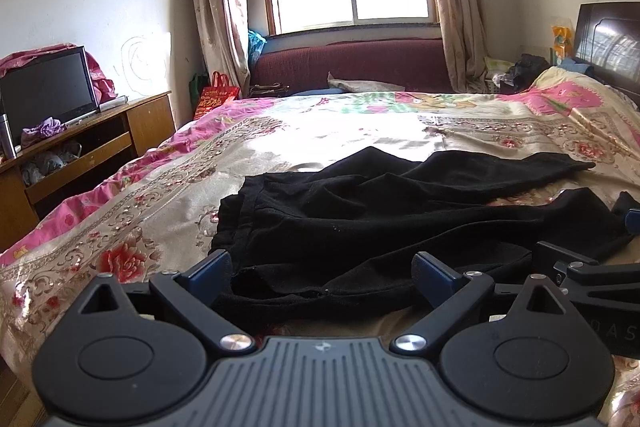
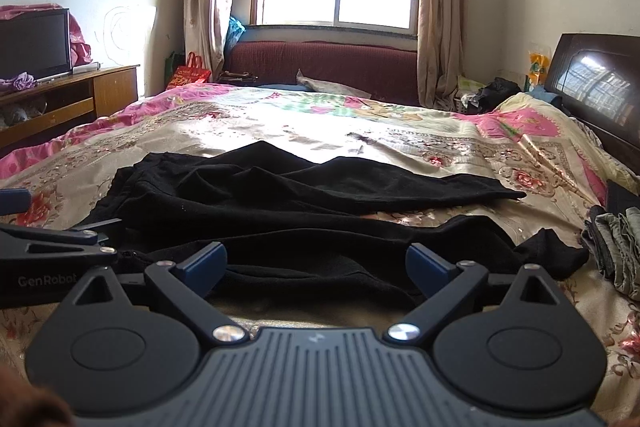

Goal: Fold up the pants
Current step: 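Grasp the waistband of the black pants with both grippers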

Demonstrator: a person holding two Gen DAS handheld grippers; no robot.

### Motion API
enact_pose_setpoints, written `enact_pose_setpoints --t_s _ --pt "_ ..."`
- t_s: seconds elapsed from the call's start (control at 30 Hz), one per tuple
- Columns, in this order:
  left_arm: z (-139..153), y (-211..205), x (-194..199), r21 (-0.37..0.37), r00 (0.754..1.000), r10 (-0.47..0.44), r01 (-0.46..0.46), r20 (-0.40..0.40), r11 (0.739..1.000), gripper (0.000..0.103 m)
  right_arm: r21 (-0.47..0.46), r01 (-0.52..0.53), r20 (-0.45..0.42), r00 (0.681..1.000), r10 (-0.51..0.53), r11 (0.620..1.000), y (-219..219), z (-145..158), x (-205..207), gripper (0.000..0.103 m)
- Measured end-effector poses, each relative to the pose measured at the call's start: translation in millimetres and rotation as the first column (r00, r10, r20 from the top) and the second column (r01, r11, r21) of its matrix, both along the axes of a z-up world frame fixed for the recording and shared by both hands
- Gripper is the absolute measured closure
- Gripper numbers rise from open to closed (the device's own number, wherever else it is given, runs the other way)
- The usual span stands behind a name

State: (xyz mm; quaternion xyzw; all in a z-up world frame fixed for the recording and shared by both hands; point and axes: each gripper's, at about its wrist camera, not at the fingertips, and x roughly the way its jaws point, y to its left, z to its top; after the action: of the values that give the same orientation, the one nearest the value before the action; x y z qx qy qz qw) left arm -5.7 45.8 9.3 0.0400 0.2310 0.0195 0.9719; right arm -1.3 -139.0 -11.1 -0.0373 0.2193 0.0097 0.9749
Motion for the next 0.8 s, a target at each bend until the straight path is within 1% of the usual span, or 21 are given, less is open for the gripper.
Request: enact_pose_setpoints --t_s 0.1,0.23,0.4,0.47,0.53,0.6,0.67,0.73,0.8 --pt "-7.5 6.3 11.1 -0.014 0.999 0.007 -0.007 -0.036 1.0 0.0 -0.006 -0.027 -0.028 0.999 0.027 1.0 8.1 -6.2 13.2 0.01" --pt "-13.0 11.1 22.2 0.009 0.999 0.017 -0.016 -0.045 1.0 0.0 0.002 -0.042 -0.054 0.998 0.042 0.999 16.2 -12.9 26.7 0.01" --pt "-22.7 19.5 33.3 -0.001 0.998 -0.02 0.02 -0.06 1.0 0.0 -0.035 -0.086 -0.064 0.994 0.084 0.996 20.3 -19.7 37.0 0.01" --pt "-29.8 21.6 35.6 0.032 0.997 -0.04 0.042 -0.064 0.999 0.0 -0.066 -0.114 -0.061 0.992 0.11 0.991 21.1 -21.5 40.1 0.01" --pt "-38.1 25.6 36.7 0.093 0.996 -0.058 0.064 -0.068 0.994 0.0 -0.112 -0.147 -0.05 0.989 0.143 0.983 23.0 -22.7 43.1 0.01" --pt "-46.5 33.4 37.0 0.147 0.995 -0.074 0.084 -0.072 0.986 0.0 -0.191 -0.219 -0.036 0.976 0.217 0.957 27.3 -25.6 45.7 0.01" --pt "-53.6 43.0 40.3 0.159 0.991 -0.096 0.109 -0.091 0.981 0.0 -0.269 -0.288 -0.051 0.957 0.285 0.919 33.9 -32.0 50.3 0.01" --pt "-61.3 50.5 43.1 0.145 0.984 -0.141 0.157 -0.113 0.977 0.0 -0.309 -0.35 -0.089 0.936 0.34 0.884 39.7 -39.1 56.9 0.013" --pt "-70.9 54.1 48.6 0.169 0.981 -0.149 0.169 -0.126 0.971 0.0 -0.33 -0.393 -0.127 0.919 0.372 0.858 46.2 -46.7 66.1 0.017"
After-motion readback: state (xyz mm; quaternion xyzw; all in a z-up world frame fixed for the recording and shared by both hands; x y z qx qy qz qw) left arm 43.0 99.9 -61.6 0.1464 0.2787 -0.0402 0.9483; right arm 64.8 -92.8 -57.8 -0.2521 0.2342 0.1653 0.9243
